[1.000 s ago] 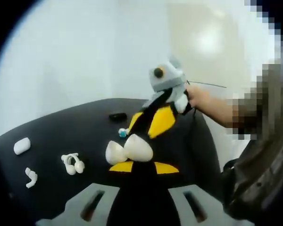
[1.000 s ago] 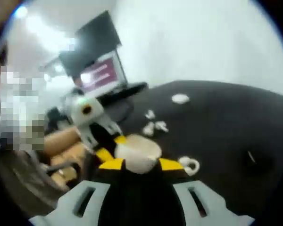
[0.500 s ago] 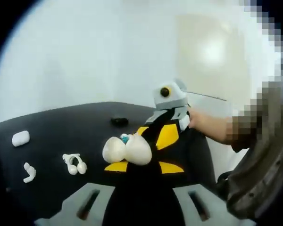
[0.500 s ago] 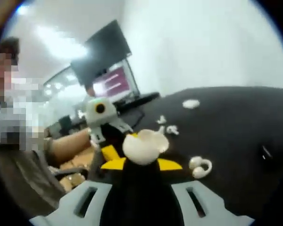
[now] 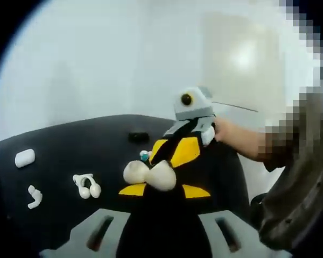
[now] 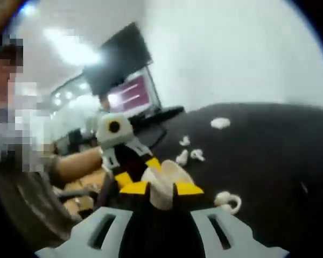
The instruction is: Pick up three earphones and place each one into its charging case using tactile feedback, ensure that each earphone is properly inserted and securely positioned inside the case.
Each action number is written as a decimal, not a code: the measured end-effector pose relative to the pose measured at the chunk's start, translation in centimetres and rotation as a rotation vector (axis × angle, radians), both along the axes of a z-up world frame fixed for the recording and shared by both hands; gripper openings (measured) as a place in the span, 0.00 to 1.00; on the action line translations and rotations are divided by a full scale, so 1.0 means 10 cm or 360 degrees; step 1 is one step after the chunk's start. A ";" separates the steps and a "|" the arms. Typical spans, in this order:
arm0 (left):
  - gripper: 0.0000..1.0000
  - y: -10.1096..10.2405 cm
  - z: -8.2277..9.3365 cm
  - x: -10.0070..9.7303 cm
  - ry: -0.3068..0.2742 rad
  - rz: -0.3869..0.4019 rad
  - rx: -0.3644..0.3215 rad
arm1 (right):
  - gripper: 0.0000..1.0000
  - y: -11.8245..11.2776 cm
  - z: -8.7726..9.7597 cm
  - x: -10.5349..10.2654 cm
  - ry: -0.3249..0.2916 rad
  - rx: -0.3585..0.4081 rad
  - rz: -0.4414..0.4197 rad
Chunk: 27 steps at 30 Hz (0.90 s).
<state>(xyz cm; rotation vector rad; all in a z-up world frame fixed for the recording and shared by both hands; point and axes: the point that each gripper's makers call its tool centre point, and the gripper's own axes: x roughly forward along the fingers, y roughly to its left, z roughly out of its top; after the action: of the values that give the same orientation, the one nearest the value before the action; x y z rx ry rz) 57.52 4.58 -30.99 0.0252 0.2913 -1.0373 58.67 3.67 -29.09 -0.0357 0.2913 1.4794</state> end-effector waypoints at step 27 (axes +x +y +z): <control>0.18 -0.01 -0.02 -0.04 0.0076 -0.0060 -0.0054 | 0.10 -0.01 -0.01 -0.29 -0.0636 0.0044 0.0181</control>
<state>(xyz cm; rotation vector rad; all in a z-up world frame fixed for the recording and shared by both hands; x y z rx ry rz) 57.16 4.53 -31.14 -0.0248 0.3178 -1.0812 55.76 3.62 -29.21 -0.3258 -0.0563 1.5512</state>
